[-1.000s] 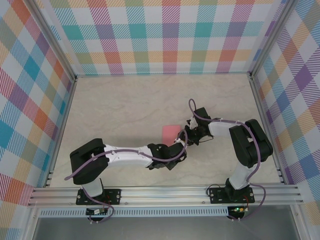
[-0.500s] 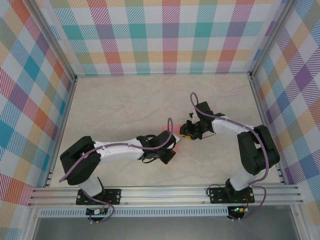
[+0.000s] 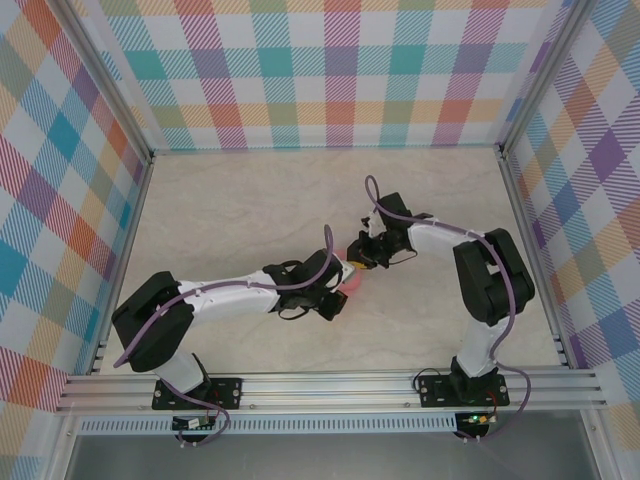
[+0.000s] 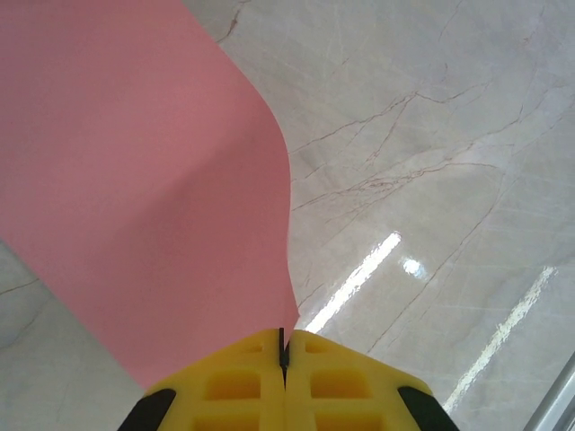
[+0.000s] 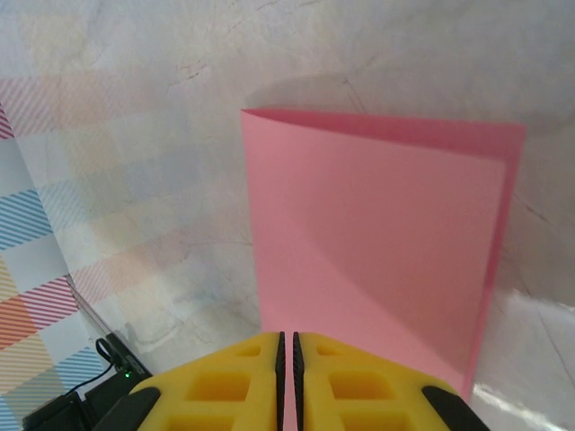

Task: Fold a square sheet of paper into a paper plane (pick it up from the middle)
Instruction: Third fold the triangle at the center of the table.

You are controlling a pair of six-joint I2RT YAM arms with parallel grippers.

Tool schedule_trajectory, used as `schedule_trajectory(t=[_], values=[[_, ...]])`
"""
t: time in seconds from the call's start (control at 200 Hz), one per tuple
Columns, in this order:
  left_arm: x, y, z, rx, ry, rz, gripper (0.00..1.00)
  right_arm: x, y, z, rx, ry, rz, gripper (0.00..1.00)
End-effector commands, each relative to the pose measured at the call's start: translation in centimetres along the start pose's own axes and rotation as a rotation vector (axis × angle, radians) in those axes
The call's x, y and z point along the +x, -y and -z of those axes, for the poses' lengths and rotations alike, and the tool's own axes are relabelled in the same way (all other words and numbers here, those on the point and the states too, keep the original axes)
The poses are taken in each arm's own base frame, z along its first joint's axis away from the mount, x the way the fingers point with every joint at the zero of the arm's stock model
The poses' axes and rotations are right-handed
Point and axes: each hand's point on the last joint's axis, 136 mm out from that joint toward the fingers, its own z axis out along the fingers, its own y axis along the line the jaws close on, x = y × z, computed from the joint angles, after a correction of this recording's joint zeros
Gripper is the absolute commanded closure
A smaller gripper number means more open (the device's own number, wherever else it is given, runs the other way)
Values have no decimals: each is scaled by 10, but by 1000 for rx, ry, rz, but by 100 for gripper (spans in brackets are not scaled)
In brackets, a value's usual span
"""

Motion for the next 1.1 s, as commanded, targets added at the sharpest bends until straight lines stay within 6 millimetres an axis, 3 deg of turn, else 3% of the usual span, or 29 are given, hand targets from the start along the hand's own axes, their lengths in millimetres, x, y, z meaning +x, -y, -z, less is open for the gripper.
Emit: schedule_trajectory(t=[0.0, 0.44, 1.1], values=[[1, 1, 0, 42, -8, 29, 100, 4, 3, -8, 22, -52, 23, 87], [-1, -16, -7, 80, -47, 111, 100, 11, 46, -28, 161, -108, 18, 87], [-7, -42, -14, 40, -65, 154, 99, 12, 50, -28, 178, -108, 20, 86]])
